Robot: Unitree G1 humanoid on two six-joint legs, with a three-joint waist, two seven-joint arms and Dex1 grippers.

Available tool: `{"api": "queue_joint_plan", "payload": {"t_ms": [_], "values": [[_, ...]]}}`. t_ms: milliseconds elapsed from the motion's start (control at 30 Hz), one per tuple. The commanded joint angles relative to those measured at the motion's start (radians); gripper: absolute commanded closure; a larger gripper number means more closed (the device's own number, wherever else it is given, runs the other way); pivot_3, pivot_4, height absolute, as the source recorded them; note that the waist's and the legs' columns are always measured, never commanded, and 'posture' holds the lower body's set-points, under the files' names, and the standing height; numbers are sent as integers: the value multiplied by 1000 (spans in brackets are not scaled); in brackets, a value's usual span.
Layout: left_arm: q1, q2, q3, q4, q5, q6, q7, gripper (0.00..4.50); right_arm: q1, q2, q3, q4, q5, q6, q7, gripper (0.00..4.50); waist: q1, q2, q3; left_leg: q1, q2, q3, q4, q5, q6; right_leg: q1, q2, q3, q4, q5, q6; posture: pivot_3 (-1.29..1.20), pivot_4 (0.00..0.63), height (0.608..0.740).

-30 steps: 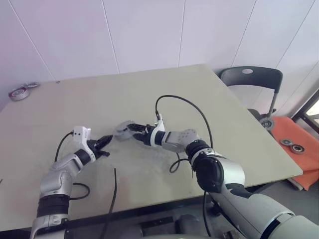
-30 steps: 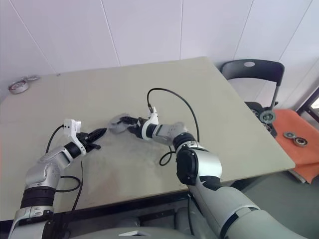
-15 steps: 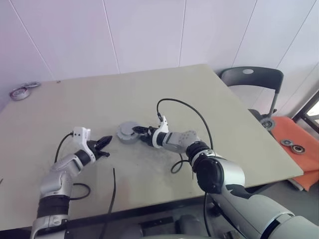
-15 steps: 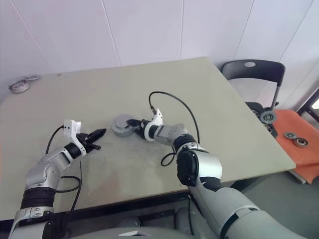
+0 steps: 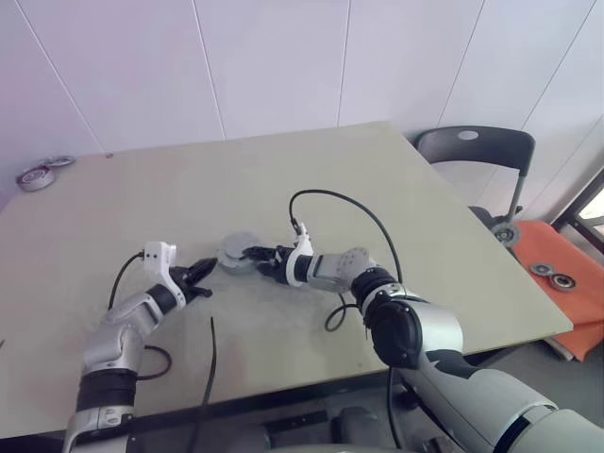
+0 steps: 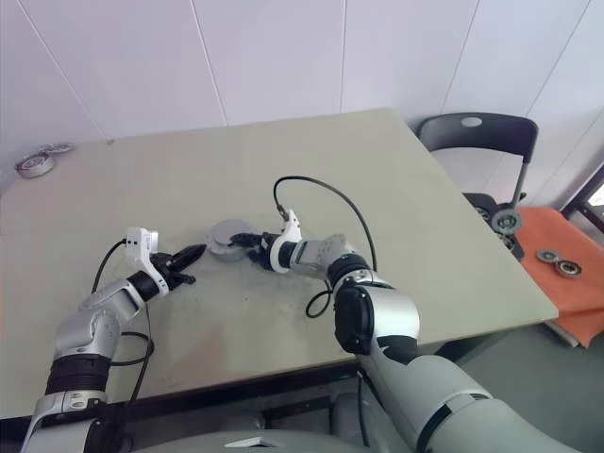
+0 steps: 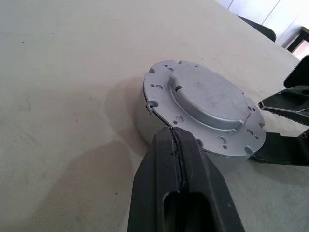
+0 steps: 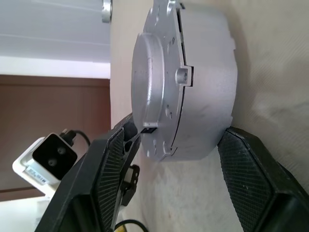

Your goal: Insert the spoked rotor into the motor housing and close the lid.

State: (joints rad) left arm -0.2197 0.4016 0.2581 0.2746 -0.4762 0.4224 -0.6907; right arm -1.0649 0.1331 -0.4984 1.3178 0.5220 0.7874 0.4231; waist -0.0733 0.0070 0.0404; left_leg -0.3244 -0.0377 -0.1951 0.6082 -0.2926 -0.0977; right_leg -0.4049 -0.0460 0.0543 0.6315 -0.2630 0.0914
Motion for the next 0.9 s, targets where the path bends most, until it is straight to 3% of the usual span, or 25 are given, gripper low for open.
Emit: {"api": "queue_joint_plan", "payload": {"t_ms": [33, 300, 433, 700, 900], "values": [[-66, 22, 46, 65, 39, -103, 59, 4500, -20, 39, -16, -24, 13, -35, -20, 1360, 1, 0, 0, 0, 0, 0, 0, 0, 0, 0, 0, 0, 0, 0, 0, 0, 0, 740], [-263, 114, 42, 419, 172, -359, 128, 4500, -22, 38, -17, -25, 16, -44, -19, 1360, 2, -1, -1, 0, 0, 0, 3, 0, 0, 1, 0, 0, 1, 1, 1, 0, 0, 740], [-356, 112, 12, 587, 230, -516, 103, 4500, -19, 31, -20, -25, 17, -47, -22, 1360, 2, -2, -1, 0, 0, 0, 2, 0, 0, 0, 0, 0, 1, 1, 1, 0, 0, 740], [-441, 50, -55, 714, 252, -578, -90, 4500, -13, 22, -27, -27, 15, -53, -27, 1360, 0, -2, -1, 0, 0, 0, 2, 0, 0, 0, 0, 0, 1, 1, 1, 0, 0, 740], [-511, 42, -83, 829, 300, -617, -87, 4500, -5, 19, -27, -27, 11, -61, -31, 1360, 1, -2, -1, 0, 0, 0, 3, 0, 0, 0, 0, 0, 2, 1, 2, 0, 0, 740]]}}
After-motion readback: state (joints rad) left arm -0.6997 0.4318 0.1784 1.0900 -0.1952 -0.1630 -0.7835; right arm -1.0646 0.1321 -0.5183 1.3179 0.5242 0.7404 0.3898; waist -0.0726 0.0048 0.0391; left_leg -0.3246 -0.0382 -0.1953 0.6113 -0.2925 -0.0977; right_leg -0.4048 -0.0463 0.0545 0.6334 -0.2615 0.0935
